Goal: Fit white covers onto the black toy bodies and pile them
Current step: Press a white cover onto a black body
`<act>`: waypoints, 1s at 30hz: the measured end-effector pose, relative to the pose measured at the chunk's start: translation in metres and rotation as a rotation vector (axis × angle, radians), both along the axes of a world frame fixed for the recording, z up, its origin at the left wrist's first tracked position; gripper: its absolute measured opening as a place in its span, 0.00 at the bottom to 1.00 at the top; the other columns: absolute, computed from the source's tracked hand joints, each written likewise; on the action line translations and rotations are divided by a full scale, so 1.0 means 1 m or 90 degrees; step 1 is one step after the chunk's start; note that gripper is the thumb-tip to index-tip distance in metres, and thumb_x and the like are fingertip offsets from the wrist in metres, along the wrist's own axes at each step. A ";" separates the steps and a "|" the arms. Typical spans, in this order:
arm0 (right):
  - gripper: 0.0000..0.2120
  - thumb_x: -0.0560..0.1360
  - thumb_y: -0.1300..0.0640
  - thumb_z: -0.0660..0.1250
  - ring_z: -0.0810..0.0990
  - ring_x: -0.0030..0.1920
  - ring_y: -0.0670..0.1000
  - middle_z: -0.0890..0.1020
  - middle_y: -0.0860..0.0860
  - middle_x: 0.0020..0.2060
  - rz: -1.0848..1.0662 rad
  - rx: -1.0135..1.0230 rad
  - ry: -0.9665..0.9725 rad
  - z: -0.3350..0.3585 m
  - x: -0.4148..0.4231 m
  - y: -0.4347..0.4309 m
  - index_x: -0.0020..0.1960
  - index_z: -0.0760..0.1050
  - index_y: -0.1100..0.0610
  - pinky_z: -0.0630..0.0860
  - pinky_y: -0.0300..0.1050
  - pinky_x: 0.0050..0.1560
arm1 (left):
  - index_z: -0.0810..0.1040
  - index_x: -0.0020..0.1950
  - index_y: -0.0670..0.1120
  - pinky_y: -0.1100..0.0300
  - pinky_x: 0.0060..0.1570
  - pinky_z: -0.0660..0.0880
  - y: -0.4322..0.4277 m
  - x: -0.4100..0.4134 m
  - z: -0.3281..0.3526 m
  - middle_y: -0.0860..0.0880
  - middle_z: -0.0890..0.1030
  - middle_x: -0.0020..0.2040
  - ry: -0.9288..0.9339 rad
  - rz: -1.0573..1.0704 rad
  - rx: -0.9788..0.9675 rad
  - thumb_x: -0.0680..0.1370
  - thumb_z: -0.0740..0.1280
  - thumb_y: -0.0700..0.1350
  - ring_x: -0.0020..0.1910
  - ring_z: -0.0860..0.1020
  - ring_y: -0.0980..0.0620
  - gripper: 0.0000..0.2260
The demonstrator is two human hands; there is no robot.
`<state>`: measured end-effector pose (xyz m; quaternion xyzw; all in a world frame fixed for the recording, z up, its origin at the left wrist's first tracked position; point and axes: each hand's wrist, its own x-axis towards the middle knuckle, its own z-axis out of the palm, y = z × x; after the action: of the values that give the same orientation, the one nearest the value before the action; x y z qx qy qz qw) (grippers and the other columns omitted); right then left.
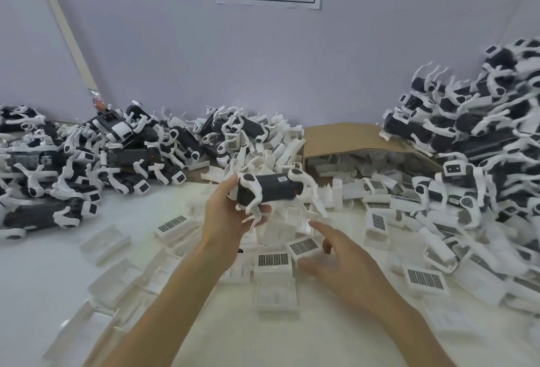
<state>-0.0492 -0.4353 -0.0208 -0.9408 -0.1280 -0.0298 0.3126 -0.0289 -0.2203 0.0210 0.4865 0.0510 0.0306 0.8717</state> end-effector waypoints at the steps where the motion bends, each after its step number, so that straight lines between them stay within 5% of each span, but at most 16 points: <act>1: 0.24 0.69 0.30 0.65 0.74 0.46 0.37 0.72 0.35 0.45 0.009 -0.004 0.009 0.001 -0.002 0.002 0.63 0.62 0.23 0.68 0.36 0.45 | 0.80 0.55 0.43 0.55 0.39 0.80 -0.002 -0.004 -0.006 0.41 0.84 0.45 -0.003 -0.016 0.012 0.80 0.62 0.52 0.35 0.82 0.45 0.15; 4: 0.09 0.68 0.30 0.65 0.72 0.45 0.32 0.73 0.28 0.45 0.030 -0.011 0.005 0.002 -0.003 0.005 0.45 0.66 0.22 0.67 0.35 0.42 | 0.80 0.51 0.41 0.55 0.35 0.82 -0.005 -0.010 -0.018 0.40 0.84 0.44 0.003 -0.041 0.004 0.71 0.68 0.54 0.33 0.82 0.44 0.18; 7: 0.18 0.65 0.30 0.68 0.75 0.50 0.36 0.75 0.35 0.49 0.011 0.014 0.015 0.000 -0.001 0.005 0.50 0.75 0.37 0.74 0.41 0.52 | 0.80 0.49 0.42 0.54 0.39 0.81 -0.008 -0.014 -0.019 0.40 0.84 0.43 -0.001 -0.062 -0.009 0.71 0.68 0.55 0.33 0.81 0.43 0.17; 9: 0.27 0.59 0.27 0.67 0.76 0.45 0.37 0.73 0.37 0.48 -0.004 0.048 0.003 0.000 -0.002 0.005 0.50 0.76 0.44 0.74 0.41 0.47 | 0.80 0.48 0.42 0.52 0.41 0.79 -0.009 -0.016 -0.019 0.40 0.83 0.43 0.005 -0.059 -0.027 0.71 0.68 0.55 0.33 0.81 0.43 0.17; 14: 0.21 0.66 0.33 0.73 0.73 0.46 0.36 0.71 0.35 0.48 -0.029 0.092 -0.075 0.000 0.000 0.003 0.54 0.74 0.42 0.68 0.34 0.43 | 0.83 0.51 0.41 0.55 0.38 0.80 -0.010 -0.016 -0.020 0.40 0.84 0.44 0.047 -0.021 -0.090 0.77 0.65 0.54 0.33 0.81 0.42 0.17; 20: 0.22 0.68 0.29 0.64 0.75 0.46 0.39 0.76 0.40 0.49 -0.079 0.210 -0.139 0.003 0.001 -0.004 0.53 0.75 0.42 0.70 0.30 0.44 | 0.85 0.45 0.42 0.53 0.42 0.79 -0.006 -0.015 -0.023 0.40 0.84 0.42 0.064 0.017 -0.166 0.80 0.63 0.55 0.33 0.82 0.43 0.18; 23: 0.16 0.70 0.32 0.63 0.73 0.35 0.42 0.80 0.42 0.40 -0.097 0.293 -0.124 0.008 0.002 -0.005 0.43 0.78 0.43 0.69 0.31 0.40 | 0.84 0.50 0.42 0.53 0.42 0.79 -0.006 -0.013 -0.024 0.40 0.84 0.42 0.063 0.010 -0.161 0.80 0.63 0.55 0.33 0.82 0.42 0.18; 26: 0.20 0.72 0.33 0.61 0.64 0.28 0.43 0.69 0.41 0.25 -0.106 0.345 -0.088 0.013 0.001 -0.004 0.29 0.70 0.44 0.64 0.35 0.32 | 0.83 0.52 0.40 0.54 0.39 0.79 -0.009 -0.012 -0.025 0.39 0.84 0.44 0.053 -0.013 -0.137 0.80 0.63 0.54 0.33 0.81 0.42 0.18; 30: 0.25 0.72 0.33 0.62 0.63 0.32 0.48 0.63 0.44 0.26 -0.119 0.418 -0.041 0.016 0.000 -0.005 0.32 0.64 0.53 0.61 0.41 0.33 | 0.82 0.51 0.40 0.55 0.38 0.79 -0.013 -0.013 -0.026 0.38 0.84 0.44 0.011 -0.045 -0.079 0.75 0.65 0.54 0.32 0.81 0.41 0.18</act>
<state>-0.0492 -0.4399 -0.0051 -0.7964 -0.0348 -0.1277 0.5902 -0.0421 -0.2330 -0.0045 0.4331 0.0433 -0.0077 0.9003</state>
